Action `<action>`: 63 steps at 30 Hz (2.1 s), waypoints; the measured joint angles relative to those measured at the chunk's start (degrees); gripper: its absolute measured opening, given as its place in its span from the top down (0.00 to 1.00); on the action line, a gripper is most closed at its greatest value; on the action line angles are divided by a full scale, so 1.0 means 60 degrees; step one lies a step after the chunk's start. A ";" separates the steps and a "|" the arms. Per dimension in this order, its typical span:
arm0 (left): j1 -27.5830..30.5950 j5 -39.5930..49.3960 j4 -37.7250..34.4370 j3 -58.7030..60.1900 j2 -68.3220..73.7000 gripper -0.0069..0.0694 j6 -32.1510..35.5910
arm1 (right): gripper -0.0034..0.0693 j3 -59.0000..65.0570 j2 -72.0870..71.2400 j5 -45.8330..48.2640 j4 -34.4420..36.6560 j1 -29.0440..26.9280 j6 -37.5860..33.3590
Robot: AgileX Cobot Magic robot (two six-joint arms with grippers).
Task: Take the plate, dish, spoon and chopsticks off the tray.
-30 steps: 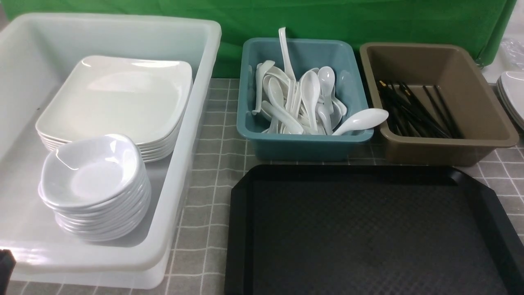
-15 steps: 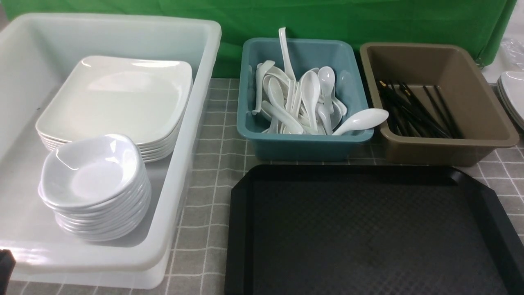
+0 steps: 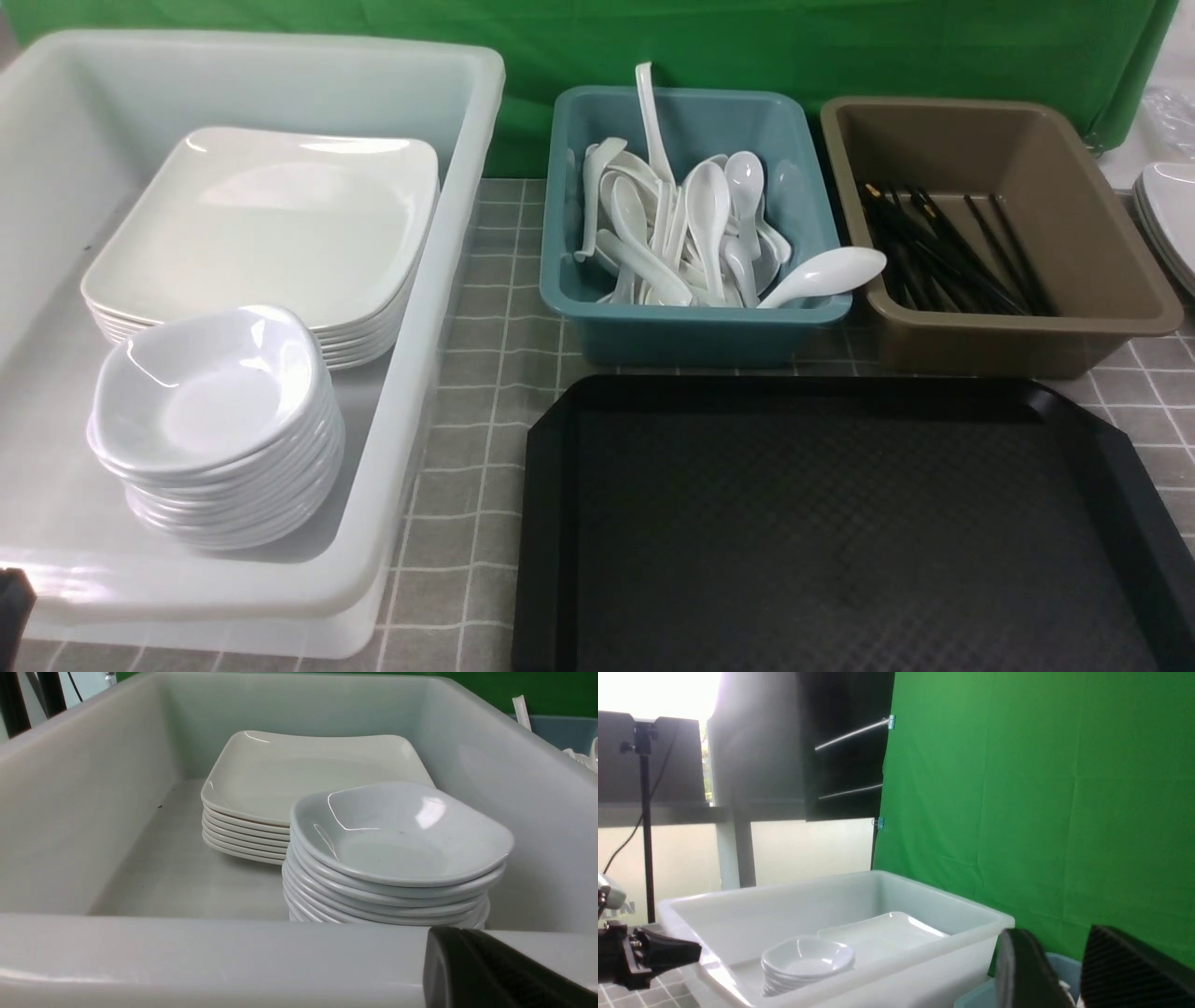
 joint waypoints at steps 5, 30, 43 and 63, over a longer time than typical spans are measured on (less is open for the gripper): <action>0.0000 0.0003 0.0000 0.0000 -0.0007 0.90 0.0000 | 0.63 0.0799 -0.0231 -0.0007 0.0041 -0.0291 -0.0054; 0.0000 0.0005 0.0281 0.0000 -0.0007 0.90 0.0000 | 0.63 0.4803 -0.0970 0.1267 0.0060 -0.7995 0.0542; 0.0000 0.0005 0.0281 0.0000 -0.0007 0.90 0.0000 | 0.63 0.4803 -0.0970 0.1261 0.0060 -0.7808 0.0542; 0.0000 0.0005 0.0281 0.0000 -0.0007 0.90 0.0009 | 0.63 0.4803 -0.0970 0.1261 0.0060 -0.7808 0.0542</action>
